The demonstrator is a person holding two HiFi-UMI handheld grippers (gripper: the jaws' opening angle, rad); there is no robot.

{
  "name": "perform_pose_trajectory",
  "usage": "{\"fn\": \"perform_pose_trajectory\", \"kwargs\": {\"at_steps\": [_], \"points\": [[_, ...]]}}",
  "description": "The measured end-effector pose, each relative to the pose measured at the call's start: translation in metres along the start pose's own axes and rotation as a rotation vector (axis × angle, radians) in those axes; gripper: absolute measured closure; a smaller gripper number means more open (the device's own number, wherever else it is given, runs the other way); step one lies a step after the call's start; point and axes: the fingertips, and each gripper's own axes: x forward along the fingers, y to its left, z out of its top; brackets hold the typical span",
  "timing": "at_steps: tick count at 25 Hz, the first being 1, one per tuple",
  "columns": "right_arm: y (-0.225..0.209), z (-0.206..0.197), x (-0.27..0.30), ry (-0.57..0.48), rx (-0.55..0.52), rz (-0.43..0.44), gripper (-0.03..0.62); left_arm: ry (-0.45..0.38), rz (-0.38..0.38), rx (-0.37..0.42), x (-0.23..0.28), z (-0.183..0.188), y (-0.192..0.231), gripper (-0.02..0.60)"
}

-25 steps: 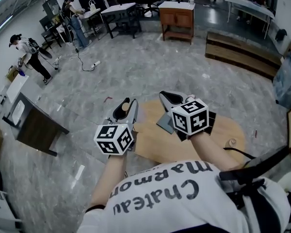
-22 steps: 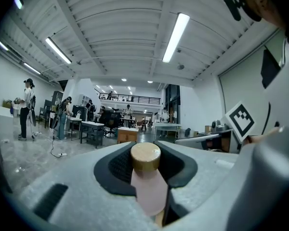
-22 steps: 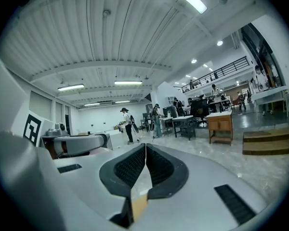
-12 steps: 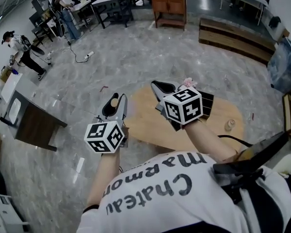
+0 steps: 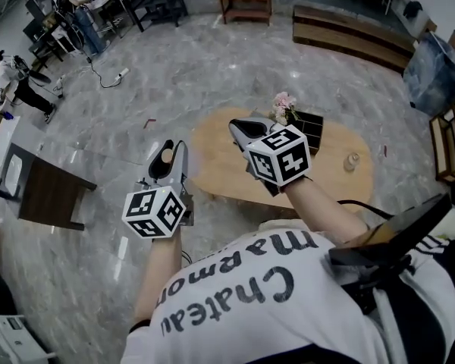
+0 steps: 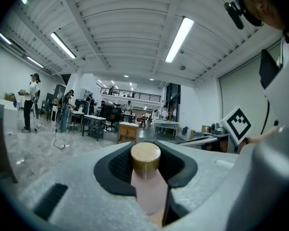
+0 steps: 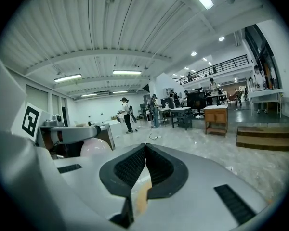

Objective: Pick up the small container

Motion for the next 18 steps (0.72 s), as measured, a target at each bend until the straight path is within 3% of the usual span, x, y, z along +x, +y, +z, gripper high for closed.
{"fn": "perform_pose_trajectory", "kwargs": {"at_steps": [18], "points": [[0.053, -0.05, -0.055, 0.075, -0.001, -0.088, 0.581, 0.032, -0.057, -0.056, -0.076, -0.032, -0.02, 0.459]]}}
